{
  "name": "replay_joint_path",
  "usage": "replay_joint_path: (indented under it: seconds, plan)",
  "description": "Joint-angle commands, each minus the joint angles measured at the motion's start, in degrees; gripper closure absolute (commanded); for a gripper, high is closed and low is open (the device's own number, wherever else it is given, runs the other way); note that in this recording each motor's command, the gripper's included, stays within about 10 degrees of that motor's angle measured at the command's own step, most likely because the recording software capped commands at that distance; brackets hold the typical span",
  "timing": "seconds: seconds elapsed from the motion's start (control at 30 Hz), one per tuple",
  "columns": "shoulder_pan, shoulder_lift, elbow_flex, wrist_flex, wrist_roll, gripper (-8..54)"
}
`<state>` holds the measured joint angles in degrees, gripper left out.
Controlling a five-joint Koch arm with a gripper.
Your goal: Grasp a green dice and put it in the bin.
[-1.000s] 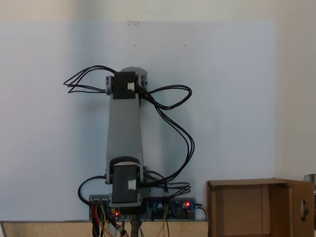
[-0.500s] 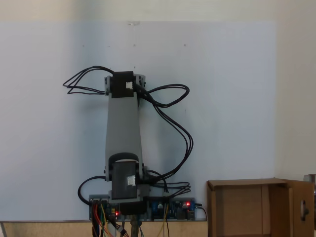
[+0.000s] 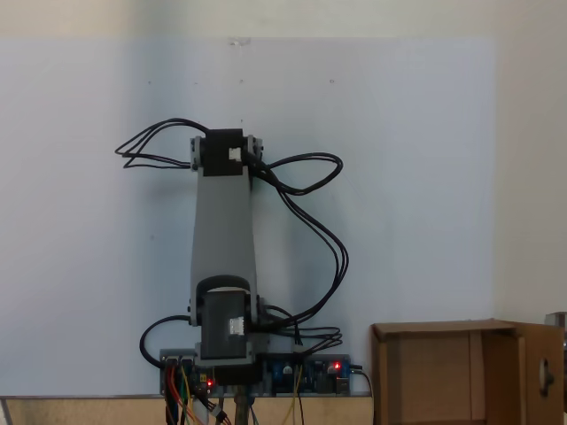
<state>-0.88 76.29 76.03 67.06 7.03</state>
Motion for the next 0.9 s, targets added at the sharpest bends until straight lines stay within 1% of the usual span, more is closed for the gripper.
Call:
replay_joint_path:
  seconds: [0.0, 0.1, 0.2, 0.5, 0.73, 0.87]
  plan:
    - [0.70, 4.83, -1.93, -0.44, 2.46, 34.1]
    - [1.76, 9.14, -3.69, 1.41, 2.37, 34.1]
    - [3.34, 11.43, -9.05, 6.42, 2.46, 34.1]
    - [6.77, 15.21, -24.26, 16.35, 2.29, 34.1]
    - [9.58, 22.50, -25.93, 16.52, 2.20, 34.1]
    - [11.60, 23.64, -25.93, 16.44, 1.14, 34.1]
